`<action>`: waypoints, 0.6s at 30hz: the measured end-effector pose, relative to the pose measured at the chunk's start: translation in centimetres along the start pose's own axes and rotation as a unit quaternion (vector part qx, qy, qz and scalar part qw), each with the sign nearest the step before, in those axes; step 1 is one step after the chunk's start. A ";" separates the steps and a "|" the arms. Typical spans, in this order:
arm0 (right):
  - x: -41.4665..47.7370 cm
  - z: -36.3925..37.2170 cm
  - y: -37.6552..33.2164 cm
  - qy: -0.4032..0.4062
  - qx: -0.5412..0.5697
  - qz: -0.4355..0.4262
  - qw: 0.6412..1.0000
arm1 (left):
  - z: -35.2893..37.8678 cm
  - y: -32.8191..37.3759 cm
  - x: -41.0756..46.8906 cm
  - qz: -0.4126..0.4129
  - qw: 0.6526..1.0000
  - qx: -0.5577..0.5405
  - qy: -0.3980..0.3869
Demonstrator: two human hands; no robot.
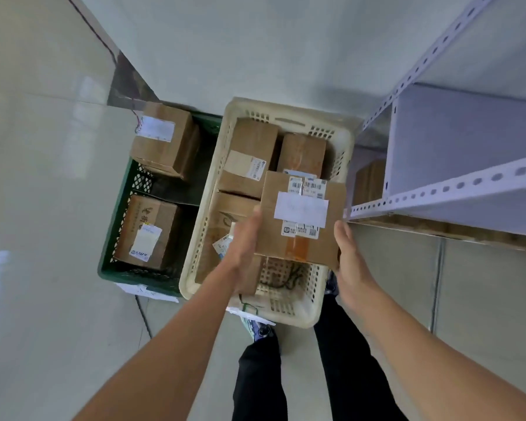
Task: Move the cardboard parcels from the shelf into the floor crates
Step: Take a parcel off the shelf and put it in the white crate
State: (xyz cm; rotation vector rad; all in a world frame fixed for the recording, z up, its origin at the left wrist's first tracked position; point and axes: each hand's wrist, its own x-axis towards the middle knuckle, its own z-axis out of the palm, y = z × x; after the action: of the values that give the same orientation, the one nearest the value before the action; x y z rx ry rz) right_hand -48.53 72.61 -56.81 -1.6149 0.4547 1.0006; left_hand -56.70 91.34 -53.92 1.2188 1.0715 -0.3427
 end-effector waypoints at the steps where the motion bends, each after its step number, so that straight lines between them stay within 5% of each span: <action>1: 1.8 0.4 -0.3 0.003 0.003 0.004 1.000 | 0.0 0.4 2.0 0.002 1.000 0.004 -0.003; 18: 27.0 1.0 -3.7 0.071 0.022 -0.005 0.997 | 5.5 2.4 27.8 -0.015 0.999 -0.038 -0.020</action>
State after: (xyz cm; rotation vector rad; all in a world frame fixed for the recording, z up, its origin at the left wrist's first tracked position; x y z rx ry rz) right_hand -30.83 80.35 -76.13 -1.6526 0.5610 0.8652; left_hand -38.45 96.07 -75.18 1.1245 1.0598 -0.3447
